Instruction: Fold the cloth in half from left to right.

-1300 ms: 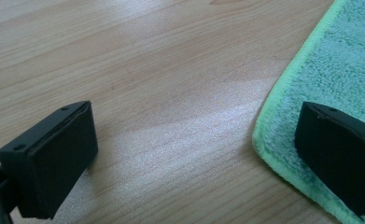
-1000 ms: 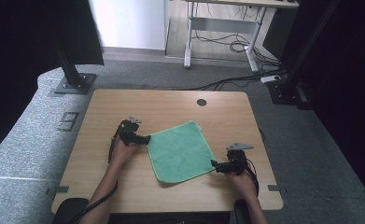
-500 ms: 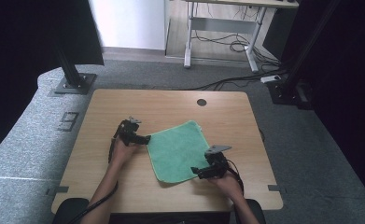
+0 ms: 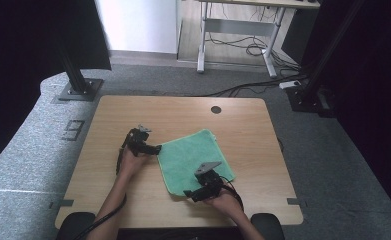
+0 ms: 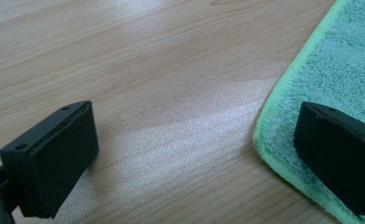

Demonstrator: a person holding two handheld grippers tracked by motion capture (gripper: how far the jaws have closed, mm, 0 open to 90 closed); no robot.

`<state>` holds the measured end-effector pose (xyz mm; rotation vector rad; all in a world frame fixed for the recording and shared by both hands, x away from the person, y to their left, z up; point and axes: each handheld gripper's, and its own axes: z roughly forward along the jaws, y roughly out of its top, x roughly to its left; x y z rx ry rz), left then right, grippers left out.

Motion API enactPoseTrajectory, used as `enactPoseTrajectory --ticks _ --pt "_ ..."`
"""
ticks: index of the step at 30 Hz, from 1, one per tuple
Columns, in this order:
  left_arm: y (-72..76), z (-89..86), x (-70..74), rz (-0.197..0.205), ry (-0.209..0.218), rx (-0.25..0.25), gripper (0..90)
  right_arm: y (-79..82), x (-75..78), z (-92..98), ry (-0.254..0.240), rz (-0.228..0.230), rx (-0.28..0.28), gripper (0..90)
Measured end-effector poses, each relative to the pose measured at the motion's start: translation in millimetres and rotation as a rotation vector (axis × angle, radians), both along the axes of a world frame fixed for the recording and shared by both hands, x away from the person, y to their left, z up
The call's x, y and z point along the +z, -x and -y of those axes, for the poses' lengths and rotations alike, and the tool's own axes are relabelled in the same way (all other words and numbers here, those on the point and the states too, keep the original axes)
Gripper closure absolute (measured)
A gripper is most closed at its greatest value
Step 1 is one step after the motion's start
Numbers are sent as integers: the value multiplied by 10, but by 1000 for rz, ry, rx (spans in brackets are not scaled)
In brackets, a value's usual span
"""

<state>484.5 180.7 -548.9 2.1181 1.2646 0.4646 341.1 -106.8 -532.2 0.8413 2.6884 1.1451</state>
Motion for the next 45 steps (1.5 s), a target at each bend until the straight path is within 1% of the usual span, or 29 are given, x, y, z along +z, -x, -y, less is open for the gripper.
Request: enactPoseTrajectory --ticks 2,3,4,7,9,11,12,13,14,16,18,19,20,21,24,26,27,28,29,30,31,32,33,34,36,37,39,40,45 --pt "0 0 0 0 0 0 2 29 -6 -72 4 -2 23 206" --pt "0 0 0 0 0 0 2 29 -6 -72 4 -2 23 206" --pt "0 0 0 0 0 0 2 60 -18 -159 10 0 52 212" --pt "0 0 1 -1 0 0 2 104 -35 -281 27 1 83 233" --pt "0 0 1 -1 0 0 2 114 -39 -310 32 2 91 240" --pt "0 -1 2 -2 -1 0 2 147 -49 -398 43 6 119 279" --pt "0 -1 2 -2 -1 0 2 182 -51 -473 52 9 140 314" --pt "0 -1 2 -2 -1 0 2 182 -51 -473 52 9 140 314" --pt "0 -1 2 -2 -1 0 2 215 -50 -538 63 19 168 349" --pt "0 -1 2 -2 0 0 2 228 -49 -560 68 25 176 369" --pt "0 -1 2 -2 -1 0 2 269 -44 -616 95 50 190 402" --pt "0 -1 2 -2 -1 0 2 292 -33 -639 114 66 198 454" --pt "0 -1 2 -2 -1 0 2 298 -28 -640 117 69 198 477" --pt "0 -1 2 -2 0 0 2 298 -28 -640 117 69 198 477" --pt "4 -4 4 0 -1 4 10 304 -11 -619 115 68 186 575" --pt "9 -3 5 4 1 1 21 301 0 -608 116 66 174 692" --pt "18 -5 7 11 6 -6 36 299 4 -606 118 63 172 734" --pt "26 -6 10 16 7 -11 65 297 9 -603 119 55 165 787" --pt "57 -7 19 37 21 -42 179 296 16 -597 107 57 163 838" --pt "57 -7 19 37 21 -42 229 296 16 -597 107 57 163 838" --pt "79 -4 24 47 30 -69 329 298 21 -597 109 60 159 856" --pt "93 -2 28 53 36 -92 329 298 21 -597 109 60 159 856" --pt "112 3 30 59 41 -114 426 297 21 -599 111 60 157 857" --pt "133 15 31 60 54 -131 500 294 19 -601 112 59 157 859" --pt "147 26 32 56 67 -145 719 284 1 -617 117 54 159 861" --pt "146 25 32 49 80 -155 719 284 1 -617 117 54 159 861" --pt "139 15 33 27 109 -165 863 287 -4 -638 116 55 162 863" --pt "134 -1 35 14 124 -159 875 289 0 -647 112 50 164 863" --pt "142 -72 54 -4 137 -134 886 292 17 -703 89 36 181 865"
